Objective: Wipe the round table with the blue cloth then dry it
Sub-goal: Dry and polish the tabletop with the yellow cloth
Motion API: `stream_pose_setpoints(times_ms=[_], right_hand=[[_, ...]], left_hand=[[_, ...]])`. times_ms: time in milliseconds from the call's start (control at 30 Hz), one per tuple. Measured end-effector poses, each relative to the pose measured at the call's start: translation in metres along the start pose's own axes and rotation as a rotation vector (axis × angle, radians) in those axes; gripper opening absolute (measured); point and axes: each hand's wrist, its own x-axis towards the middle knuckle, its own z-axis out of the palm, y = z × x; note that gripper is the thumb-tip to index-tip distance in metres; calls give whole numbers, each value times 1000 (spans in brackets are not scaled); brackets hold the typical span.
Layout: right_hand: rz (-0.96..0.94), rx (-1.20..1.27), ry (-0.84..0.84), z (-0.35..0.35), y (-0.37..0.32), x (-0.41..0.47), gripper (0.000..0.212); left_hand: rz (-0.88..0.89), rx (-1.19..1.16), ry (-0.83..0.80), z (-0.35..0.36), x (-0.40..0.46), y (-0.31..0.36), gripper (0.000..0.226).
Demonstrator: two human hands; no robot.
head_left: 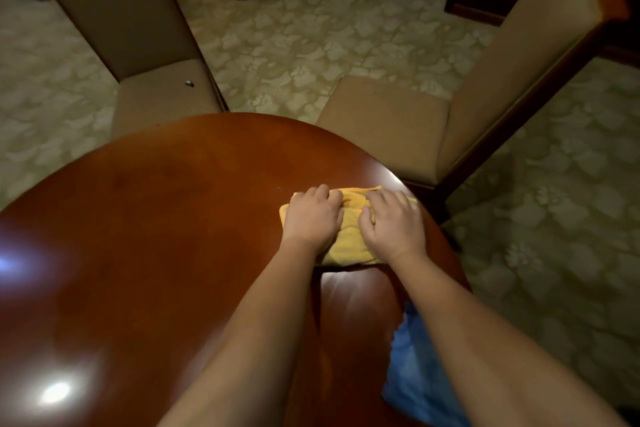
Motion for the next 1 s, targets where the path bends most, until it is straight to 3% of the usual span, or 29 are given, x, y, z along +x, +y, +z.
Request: stream_pose_setpoints(times_ms=[133, 267, 433, 533, 600, 700, 767, 1000], right_hand=[[69, -30, 8, 0, -8, -1, 35], [87, -68, -67, 0, -13, 4, 38], [-78, -103, -69, 5, -25, 37, 43], [-117, -276, -68, 16, -51, 66, 44], [-4, -325, -74, 25, -76, 76, 43], [277, -168, -158, 45, -110, 82, 44], [322, -85, -147, 59, -127, 90, 48], [-6, 61, -152, 85, -153, 114, 53]], left_hand=[[8, -98, 67, 3, -10, -7, 43], [19, -106, 129, 11, -13, -21, 39], [-23, -57, 196, 13, -6, -43, 33], [-115, -41, 149, 8, -8, -62, 36], [-201, -1, 114, 8, -4, -79, 34], [-264, -18, 134, 4, -1, -103, 31], [-314, -62, 174, 6, -2, -123, 30], [-466, -194, 263, 16, -23, -161, 29]])
